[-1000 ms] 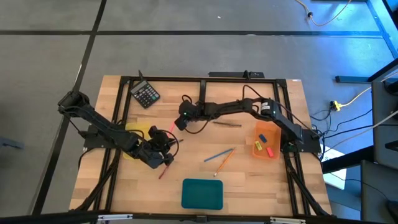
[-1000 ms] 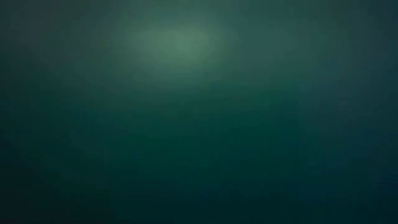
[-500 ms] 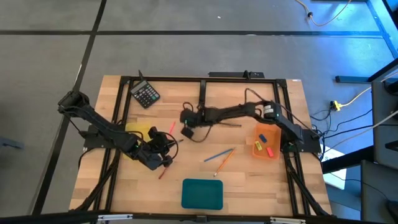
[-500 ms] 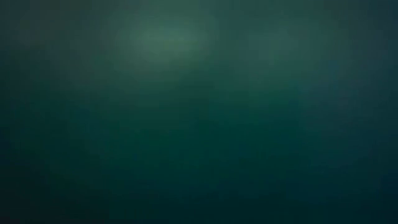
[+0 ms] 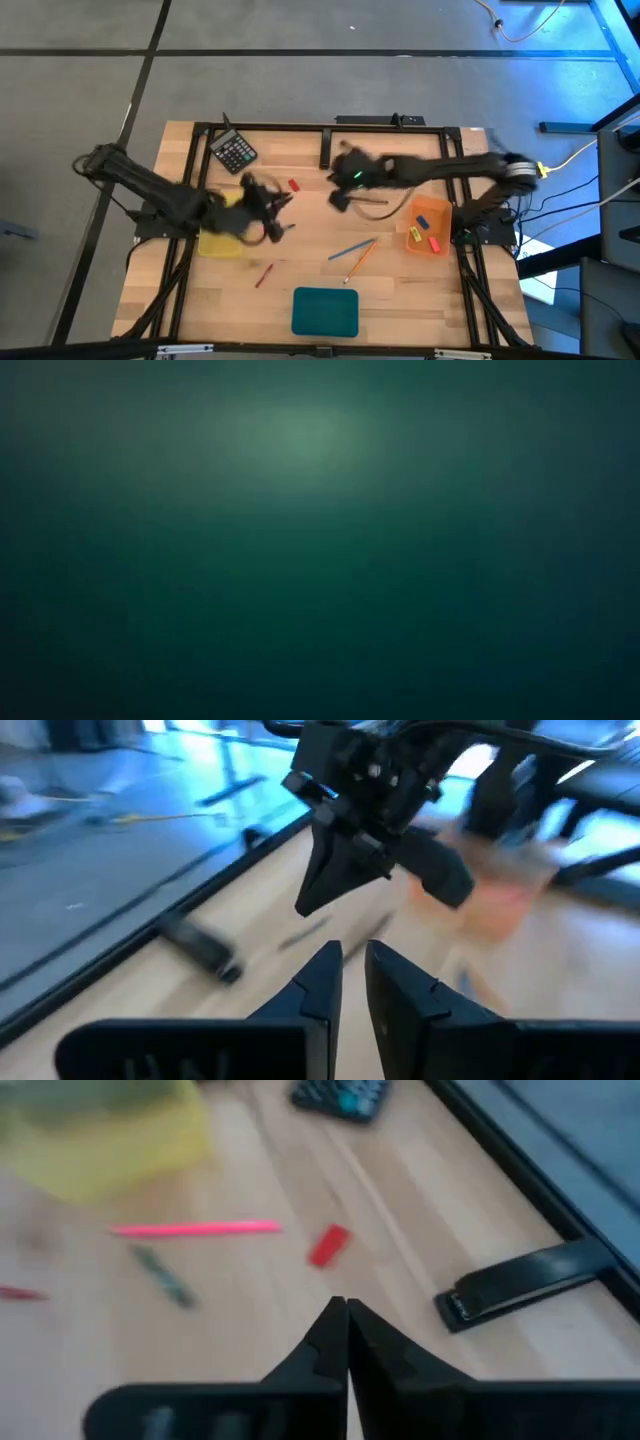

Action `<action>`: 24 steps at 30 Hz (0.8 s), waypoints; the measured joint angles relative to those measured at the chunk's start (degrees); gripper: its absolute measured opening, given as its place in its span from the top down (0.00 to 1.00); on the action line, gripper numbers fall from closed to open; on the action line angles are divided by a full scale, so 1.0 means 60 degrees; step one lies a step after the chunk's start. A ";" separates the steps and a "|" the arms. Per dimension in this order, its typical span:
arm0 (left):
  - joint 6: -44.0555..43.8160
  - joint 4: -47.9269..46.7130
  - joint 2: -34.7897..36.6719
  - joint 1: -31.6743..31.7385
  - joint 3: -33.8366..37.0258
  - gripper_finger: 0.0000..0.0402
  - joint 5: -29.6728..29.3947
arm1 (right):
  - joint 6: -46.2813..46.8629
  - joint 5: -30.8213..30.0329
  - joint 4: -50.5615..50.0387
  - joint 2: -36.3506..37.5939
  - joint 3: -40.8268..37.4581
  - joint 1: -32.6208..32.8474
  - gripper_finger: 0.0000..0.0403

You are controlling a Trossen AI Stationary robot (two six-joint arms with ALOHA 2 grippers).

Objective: Sort crayons/erasers/pens/pencils in bins
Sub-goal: Put the red eraser into the orange bin

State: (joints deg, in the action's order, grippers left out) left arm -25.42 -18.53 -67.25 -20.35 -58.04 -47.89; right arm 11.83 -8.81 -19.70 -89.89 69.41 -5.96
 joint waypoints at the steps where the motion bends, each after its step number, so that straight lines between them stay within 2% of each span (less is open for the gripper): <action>1: 0.0224 0.0007 0.0196 0.0443 -0.0384 0.90 0.0781 | 0.0226 0.0587 -0.0244 0.0507 0.0006 -0.0140 0.99; 4: 0.0342 0.0007 0.0657 0.1779 -0.1482 0.90 0.2926 | 0.1302 0.1597 -0.1704 0.1784 0.0587 -0.0444 0.99; 7: 0.0312 -0.0054 0.0856 0.2936 -0.2469 0.90 0.4535 | 0.1966 0.1741 -0.4469 0.2550 0.1854 -0.0632 0.99; 11: 0.0265 -0.0542 0.0761 0.4098 -0.3584 0.90 0.5995 | 0.2495 0.1806 -0.8552 0.2697 0.4017 -0.0634 1.00; 15: 0.0341 -0.0734 0.0406 0.4880 -0.4146 0.90 0.7331 | 0.2733 0.2813 -1.1643 0.2536 0.5544 -0.0634 1.00; 21: 0.0773 -0.1536 -0.0442 0.5783 -0.4426 0.90 1.0015 | 0.2412 0.5242 -1.1706 0.2450 0.5368 -0.0623 1.00; 24: 0.1058 -0.2221 -0.0721 0.6162 -0.4426 0.90 1.0666 | 0.2261 0.5336 -1.1702 0.2428 0.4587 -0.0504 1.00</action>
State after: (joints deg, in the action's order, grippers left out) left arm -19.08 -31.86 -71.58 16.62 -84.60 16.10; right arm 25.40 23.20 -89.91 -75.32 96.93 -8.98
